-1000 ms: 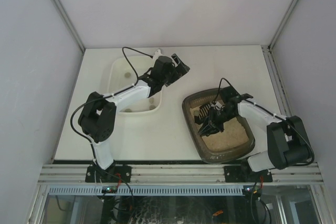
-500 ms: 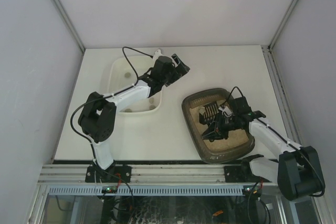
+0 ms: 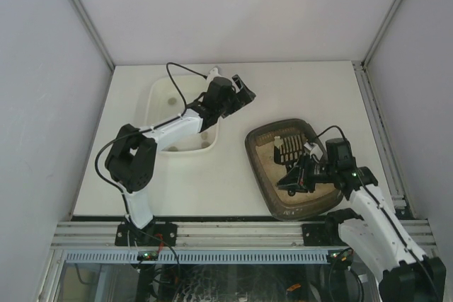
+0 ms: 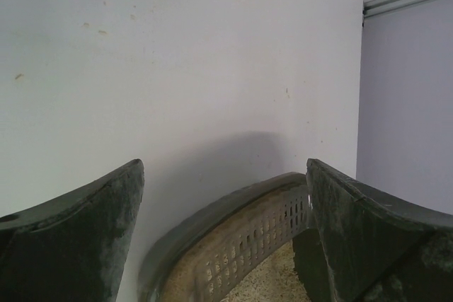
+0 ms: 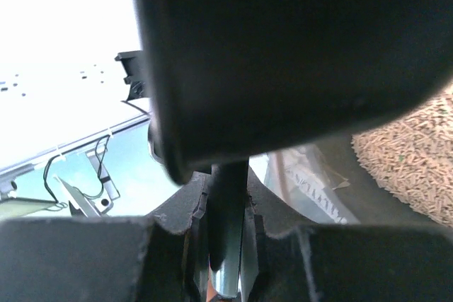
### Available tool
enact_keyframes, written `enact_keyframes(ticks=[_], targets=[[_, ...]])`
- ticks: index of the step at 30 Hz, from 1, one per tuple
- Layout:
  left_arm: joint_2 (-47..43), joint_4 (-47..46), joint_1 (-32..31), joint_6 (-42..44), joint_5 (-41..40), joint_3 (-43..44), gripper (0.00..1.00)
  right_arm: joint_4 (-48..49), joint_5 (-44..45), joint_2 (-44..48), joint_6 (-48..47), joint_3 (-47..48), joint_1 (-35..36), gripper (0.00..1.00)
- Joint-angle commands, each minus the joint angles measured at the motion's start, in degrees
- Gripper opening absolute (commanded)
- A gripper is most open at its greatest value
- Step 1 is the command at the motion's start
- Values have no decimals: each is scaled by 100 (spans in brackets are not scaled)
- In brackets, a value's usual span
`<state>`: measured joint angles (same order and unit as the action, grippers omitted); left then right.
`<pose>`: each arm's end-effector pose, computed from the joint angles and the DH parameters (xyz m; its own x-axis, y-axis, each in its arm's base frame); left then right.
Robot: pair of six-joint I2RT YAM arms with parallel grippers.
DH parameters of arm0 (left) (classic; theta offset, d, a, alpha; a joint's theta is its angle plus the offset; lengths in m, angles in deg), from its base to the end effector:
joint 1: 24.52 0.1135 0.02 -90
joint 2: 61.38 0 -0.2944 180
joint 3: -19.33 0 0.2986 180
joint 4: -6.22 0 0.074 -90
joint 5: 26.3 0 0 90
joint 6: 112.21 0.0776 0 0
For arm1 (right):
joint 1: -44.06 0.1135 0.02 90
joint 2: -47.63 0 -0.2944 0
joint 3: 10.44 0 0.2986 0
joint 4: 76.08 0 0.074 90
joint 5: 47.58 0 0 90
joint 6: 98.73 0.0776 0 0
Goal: Clean the litter box
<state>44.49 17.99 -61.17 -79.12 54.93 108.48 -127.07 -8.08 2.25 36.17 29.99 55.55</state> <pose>0.4234 -0.3003 0.2389 -0.6131 -0.5759 -0.5408 -0.0572 0.7151 -0.6966 0.1643 0.0945 0.1951 -0.9634 0.2623 0.0545 0.1833 0.4970 0.8481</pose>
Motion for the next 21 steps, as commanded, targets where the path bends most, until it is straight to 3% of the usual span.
enact_keyframes(ticks=[1, 5, 10, 15, 18, 21], targets=[[-433, -185, 32, 507, 91, -232, 100, 53, -318, 890, 335, -74, -35, 0], [-525, -186, 59, 936, 335, -351, 100, 355, -435, 1901, 697, -615, -32, 0], [-603, -203, 225, 1248, 1222, -453, 100, 702, -252, 3427, 1235, -1123, -104, 0], [-607, 368, 392, 1895, 1682, -73, 100, 525, -465, 4472, 1673, -1569, -67, 0], [-585, 795, 510, 2478, 2005, 198, 100, 464, -419, 4647, 1940, -1736, -201, 0], [-635, 769, 721, 3211, 2871, 239, 100, 227, -490, 4566, 1691, -1714, -73, 0]])
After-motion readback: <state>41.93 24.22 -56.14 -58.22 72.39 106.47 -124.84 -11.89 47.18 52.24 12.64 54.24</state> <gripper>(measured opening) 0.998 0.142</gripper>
